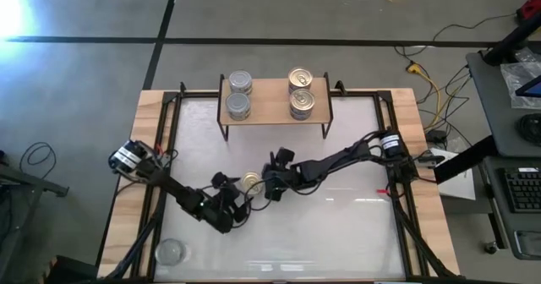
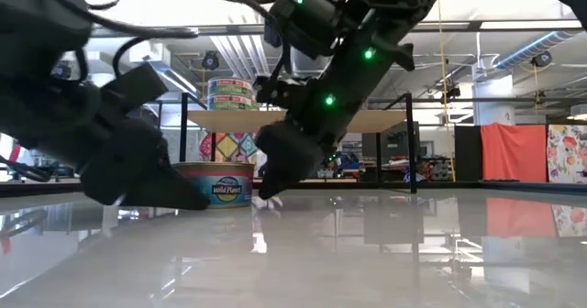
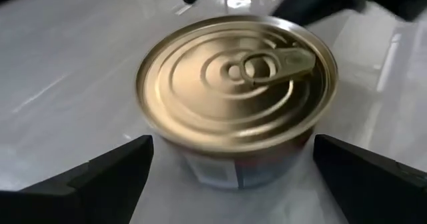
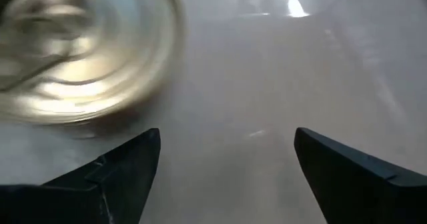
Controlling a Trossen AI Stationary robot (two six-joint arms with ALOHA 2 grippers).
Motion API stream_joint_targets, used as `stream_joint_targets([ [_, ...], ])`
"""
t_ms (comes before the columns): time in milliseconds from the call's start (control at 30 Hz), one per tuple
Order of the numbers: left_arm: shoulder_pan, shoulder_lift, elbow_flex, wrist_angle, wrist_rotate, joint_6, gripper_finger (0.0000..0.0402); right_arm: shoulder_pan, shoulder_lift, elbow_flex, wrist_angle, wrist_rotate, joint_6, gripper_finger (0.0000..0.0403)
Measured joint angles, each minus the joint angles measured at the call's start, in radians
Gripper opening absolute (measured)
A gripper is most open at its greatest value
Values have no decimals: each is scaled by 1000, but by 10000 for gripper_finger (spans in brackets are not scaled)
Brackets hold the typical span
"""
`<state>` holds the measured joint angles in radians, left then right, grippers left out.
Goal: Stack canned seafood by type on shelf
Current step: Stack the blue tuna can on top of the blue tuna can on the shelf
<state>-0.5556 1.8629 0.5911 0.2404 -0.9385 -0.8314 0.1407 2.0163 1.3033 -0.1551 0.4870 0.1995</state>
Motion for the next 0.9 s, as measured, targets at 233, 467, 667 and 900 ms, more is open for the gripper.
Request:
stream_joint_targets([
  [233, 35, -7, -77, 283, 83, 174, 400, 53, -34, 0, 25, -77, 70, 328],
  [467, 79, -7, -120, 445, 203, 265, 400, 82, -65, 0, -11, -74, 19, 329],
  [667, 78, -7, -123, 471, 216, 278, 400, 79, -116, 0, -118, -37, 35, 328],
  [900, 76, 0, -87, 491, 226, 360, 400, 75, -85, 1, -52, 66, 32, 313],
])
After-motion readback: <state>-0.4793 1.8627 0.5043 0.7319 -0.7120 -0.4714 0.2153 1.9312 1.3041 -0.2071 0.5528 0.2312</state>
